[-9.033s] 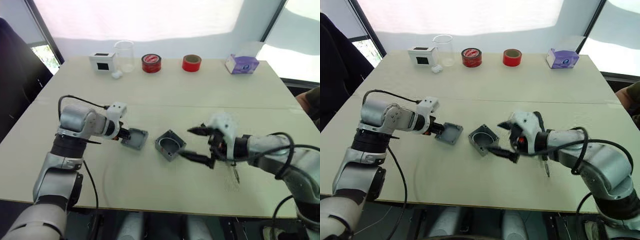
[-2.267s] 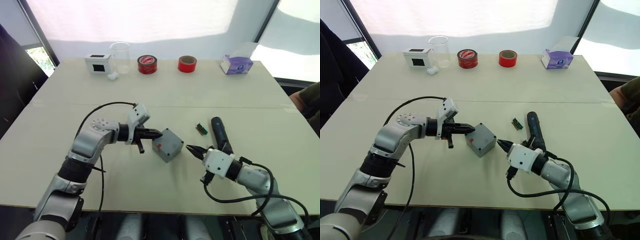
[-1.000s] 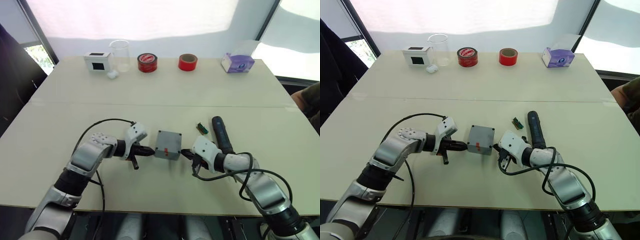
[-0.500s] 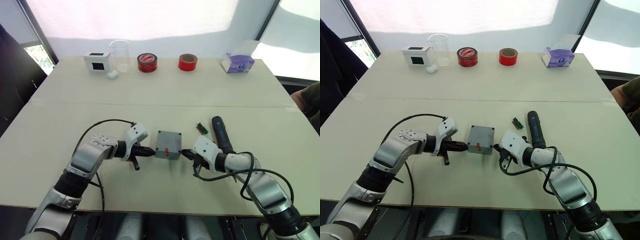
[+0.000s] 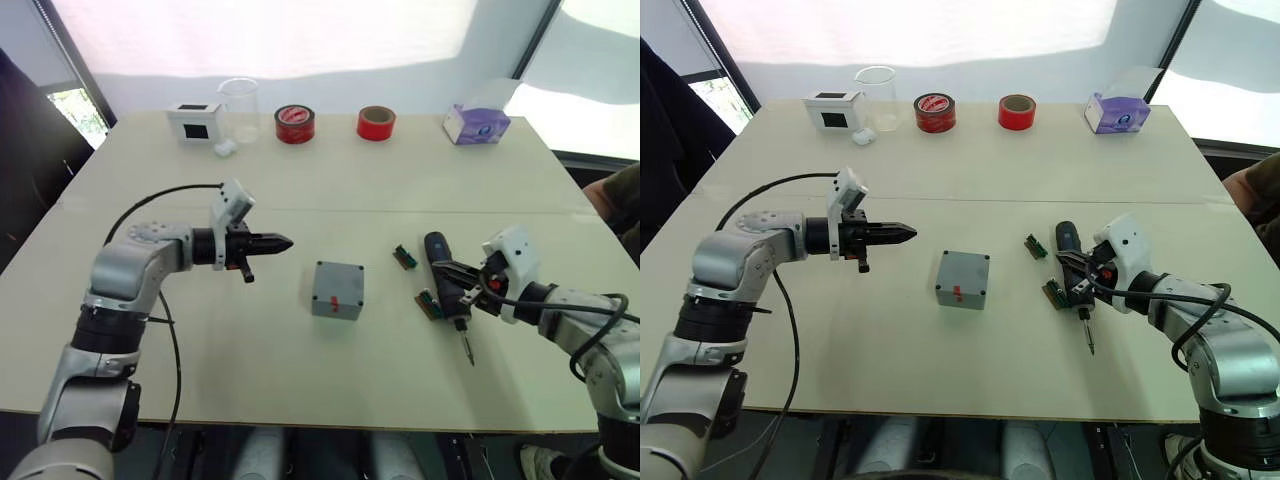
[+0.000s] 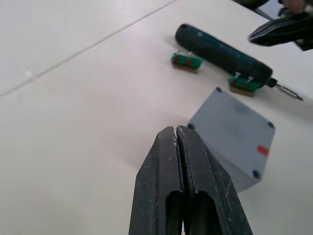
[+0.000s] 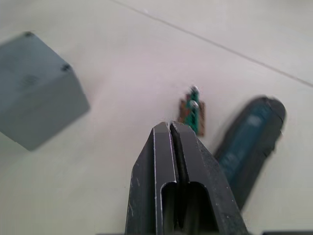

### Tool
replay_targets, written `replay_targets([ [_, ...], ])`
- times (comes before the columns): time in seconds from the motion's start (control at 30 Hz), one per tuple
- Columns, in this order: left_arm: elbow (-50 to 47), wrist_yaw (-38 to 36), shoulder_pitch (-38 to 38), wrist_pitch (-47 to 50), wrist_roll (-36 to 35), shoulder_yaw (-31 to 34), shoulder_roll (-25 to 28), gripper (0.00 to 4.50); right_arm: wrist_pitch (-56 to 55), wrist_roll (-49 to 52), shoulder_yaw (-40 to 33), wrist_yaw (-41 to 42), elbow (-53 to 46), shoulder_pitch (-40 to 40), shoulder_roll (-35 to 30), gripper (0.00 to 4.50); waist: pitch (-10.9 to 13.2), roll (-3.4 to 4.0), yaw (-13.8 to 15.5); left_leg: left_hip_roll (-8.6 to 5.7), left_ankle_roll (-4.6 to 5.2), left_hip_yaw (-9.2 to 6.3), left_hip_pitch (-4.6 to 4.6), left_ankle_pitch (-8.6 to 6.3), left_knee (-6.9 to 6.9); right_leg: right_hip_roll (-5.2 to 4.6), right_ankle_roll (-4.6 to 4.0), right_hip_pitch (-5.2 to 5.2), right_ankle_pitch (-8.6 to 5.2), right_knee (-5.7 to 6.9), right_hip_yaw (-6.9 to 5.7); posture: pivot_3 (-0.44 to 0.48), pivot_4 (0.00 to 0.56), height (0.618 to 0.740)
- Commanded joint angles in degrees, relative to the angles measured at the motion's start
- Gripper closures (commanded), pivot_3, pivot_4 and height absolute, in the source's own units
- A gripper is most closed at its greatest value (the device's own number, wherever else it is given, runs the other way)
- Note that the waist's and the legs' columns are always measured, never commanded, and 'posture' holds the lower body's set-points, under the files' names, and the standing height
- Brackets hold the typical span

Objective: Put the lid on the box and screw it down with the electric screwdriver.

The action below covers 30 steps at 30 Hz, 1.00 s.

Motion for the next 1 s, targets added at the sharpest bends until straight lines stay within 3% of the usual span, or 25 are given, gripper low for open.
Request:
replay_targets([
  [0.03, -4.04, -1.46, -1.58, -1.34, -0.17, -2.73, 0.36, 4.50, 1.38, 2.37, -0.03, 1.86, -3.57, 1.75, -2.83, 3.22, 0.01, 0.00, 0.02, 0.00, 0.00, 0.00, 0.00, 0.00, -0.01, 0.00, 0.00, -0.01, 0.00, 0.00, 0.00, 0.000, 0.150, 0.740],
  [0.2, -10.04, -2.93, -0.11, -1.43, -0.42, -5.47, 2.02, 4.50, 2.69, 1.70, 1.53, 1.91, -6.49, 4.46, -7.06, 1.19, 0.02, -0.01, -0.03, 0.01, 0.01, 0.00, -0.03, 0.00, 0.00, 0.01, 0.00, -0.01, 0.00, -0.01, 0.01, 0.000, 0.150, 0.740],
  [0.3, -13.07, -3.92, 0.83, -1.90, -0.36, -6.89, 3.43, 4.50, 4.13, 1.38, 2.45, 1.07, -7.09, 4.13, -9.08, 0.17, 0.02, -0.01, -0.02, 0.01, 0.01, 0.00, -0.02, 0.00, 0.00, 0.00, -0.01, -0.01, -0.01, -0.01, 0.01, 0.000, 0.150, 0.740],
  [0.33, -13.46, -3.92, 0.90, -1.94, -0.42, -7.10, 3.56, 4.50, 4.34, 1.41, 2.59, 0.92, -7.07, 4.04, -9.48, 0.02, 0.02, -0.01, 0.01, 0.01, 0.01, 0.00, -0.02, 0.00, 0.00, 0.00, -0.01, -0.01, -0.01, -0.01, 0.01, 0.000, 0.150, 0.740],
  [0.57, -15.59, -2.44, 2.01, -2.23, -0.28, -7.88, 2.89, 4.50, 9.89, 5.84, 4.99, 0.44, -9.02, 1.55, -9.10, 0.02, 0.02, -0.02, 0.06, 0.02, 0.02, -0.01, -0.04, 0.00, 0.03, 0.00, -0.01, 0.00, -0.01, -0.02, 0.00, 0.000, 0.150, 0.740],
  [1.0, -17.06, -0.41, 4.48, -2.11, -1.16, -7.44, 3.01, 4.50, 10.91, 4.65, 7.43, -1.36, -6.50, 1.20, -10.62, 0.02, 0.03, -0.03, 0.07, 0.02, 0.03, -0.01, -0.05, 0.00, 0.04, 0.03, -0.01, 0.00, -0.01, -0.02, -0.02, 0.000, 0.150, 0.740],
])
